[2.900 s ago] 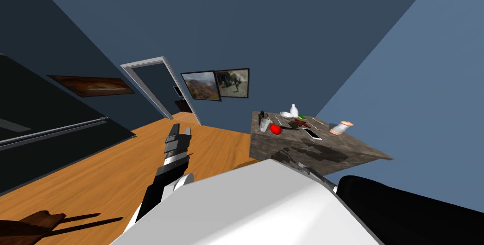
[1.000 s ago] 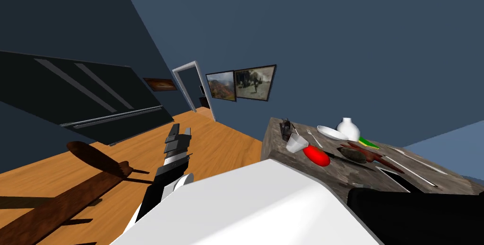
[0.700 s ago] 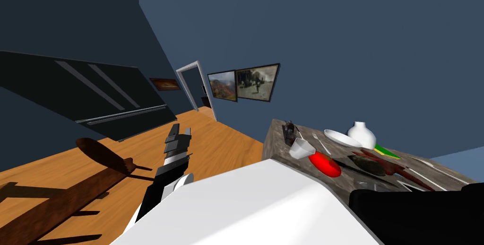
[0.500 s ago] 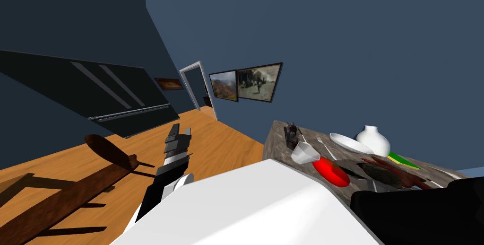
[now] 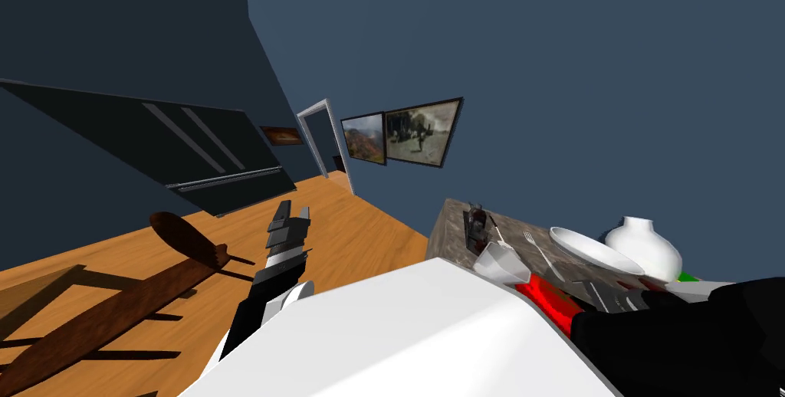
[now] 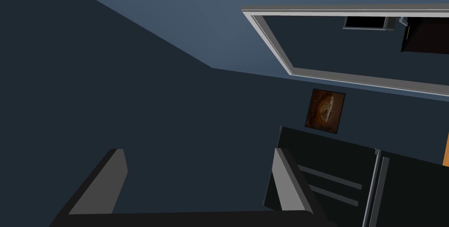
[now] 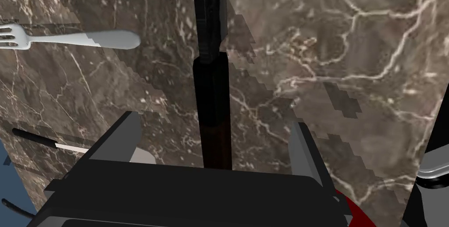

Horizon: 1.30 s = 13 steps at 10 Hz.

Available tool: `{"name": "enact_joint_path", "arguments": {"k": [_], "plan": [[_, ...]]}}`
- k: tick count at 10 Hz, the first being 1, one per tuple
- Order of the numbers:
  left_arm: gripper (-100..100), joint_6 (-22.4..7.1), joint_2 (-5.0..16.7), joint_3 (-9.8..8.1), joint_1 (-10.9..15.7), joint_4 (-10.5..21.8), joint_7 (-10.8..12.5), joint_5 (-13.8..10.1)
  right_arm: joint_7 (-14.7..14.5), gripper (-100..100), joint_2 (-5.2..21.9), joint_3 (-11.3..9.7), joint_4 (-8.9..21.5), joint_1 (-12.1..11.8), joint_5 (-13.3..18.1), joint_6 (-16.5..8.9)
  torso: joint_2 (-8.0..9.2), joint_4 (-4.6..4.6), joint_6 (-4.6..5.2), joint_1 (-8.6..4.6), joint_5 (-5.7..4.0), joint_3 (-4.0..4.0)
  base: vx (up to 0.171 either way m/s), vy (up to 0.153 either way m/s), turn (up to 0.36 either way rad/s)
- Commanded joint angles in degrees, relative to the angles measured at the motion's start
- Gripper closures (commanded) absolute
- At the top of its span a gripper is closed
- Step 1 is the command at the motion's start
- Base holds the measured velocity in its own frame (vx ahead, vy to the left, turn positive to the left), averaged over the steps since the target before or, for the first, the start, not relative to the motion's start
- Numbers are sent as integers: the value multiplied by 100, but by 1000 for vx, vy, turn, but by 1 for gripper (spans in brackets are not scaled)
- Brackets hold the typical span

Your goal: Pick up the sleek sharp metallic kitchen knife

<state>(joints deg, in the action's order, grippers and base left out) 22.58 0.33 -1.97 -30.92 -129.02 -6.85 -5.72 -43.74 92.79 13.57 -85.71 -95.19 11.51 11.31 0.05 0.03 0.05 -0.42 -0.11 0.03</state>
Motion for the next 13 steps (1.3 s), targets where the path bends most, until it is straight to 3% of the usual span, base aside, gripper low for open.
{"name": "enact_joint_path", "arguments": {"k": [1, 2, 3, 4, 5, 6, 7, 8, 9, 10, 11, 12, 13], "plan": [[0, 0, 0, 0, 0, 0, 0, 0, -105, -100, 184, -68, -71, -40, 78, -65, 0, 0, 0, 0, 0, 0, -32, -123, 28], [0, 0, 0, 0, 1, 0, 0, 0, -55, -100, 123, -45, -39, -18, 43, -39, 18, 4, 2, -3, 0, 10, -26, -20, 58], [0, 0, -1, 1, 0, 0, 0, 0, -67, 0, 136, -50, -44, -19, 48, -49, 23, 6, 4, 28, 6, 14, 0, 0, 0], [0, 0, -1, 1, 0, 0, 0, 0, -349, -100, -27, -322, 243, 268, 40, 207, 20, 5, 4, 42, 11, 12, 58, 30, -165], [0, 0, -1, 1, -1, 0, 0, 0, -349, -100, -27, -322, 345, 343, 40, 207, 6, 4, 11, 54, 13, 6, 105, 14, -78], [0, 0, -1, 1, -1, 0, 0, 0, -593, -100, -188, -596, 578, 595, 33, 463, -11, -1, 3, 52, 14, -5, 151, 12, -73], [0, 0, -1, 1, -2, 0, 0, 0, -632, -100, -188, -596, 724, 705, 33, 463, -30, -5, 6, 52, 13, -16, 125, 11, -78], [0, 0, -1, 1, -1, 0, 0, 0, -845, -100, -350, -807, 883, 862, 26, 697, -29, -7, 2, 50, 13, -17, 115, 25, -176], [0, 0, -1, 0, -2, 0, 0, 0, -915, -100, -350, -869, 1084, 1067, 26, 718, -25, -5, 9, 55, 13, -14, 110, 7, -53], [0, 0, -1, 1, -1, 0, 0, 0, -1109, -100, -512, -1142, 1310, 1317, 19, 973, -24, -6, 0, 48, 13, -14, 105, 15, -120], [0, 0, -1, 0, -2, 0, 0, 0, -1198, -100, -512, -1142, 1467, 1429, 19, 973, -21, -4, 7, 51, 13, -12, 105, 8, -67], [0, 0, -1, 1, -1, 0, 0, 0, -1396, -100, -673, -1408, 1656, 1648, 12, 1225, -21, -5, 1, 47, 13, -12, 130, 14, -121], [0, 0, -1, 0, -2, 0, 0, 0, -1481, -100, -673, -1415, 1849, 1791, 12, 1229, -27, -5, 6, 49, 12, -15, 121, 7, -73]]}}
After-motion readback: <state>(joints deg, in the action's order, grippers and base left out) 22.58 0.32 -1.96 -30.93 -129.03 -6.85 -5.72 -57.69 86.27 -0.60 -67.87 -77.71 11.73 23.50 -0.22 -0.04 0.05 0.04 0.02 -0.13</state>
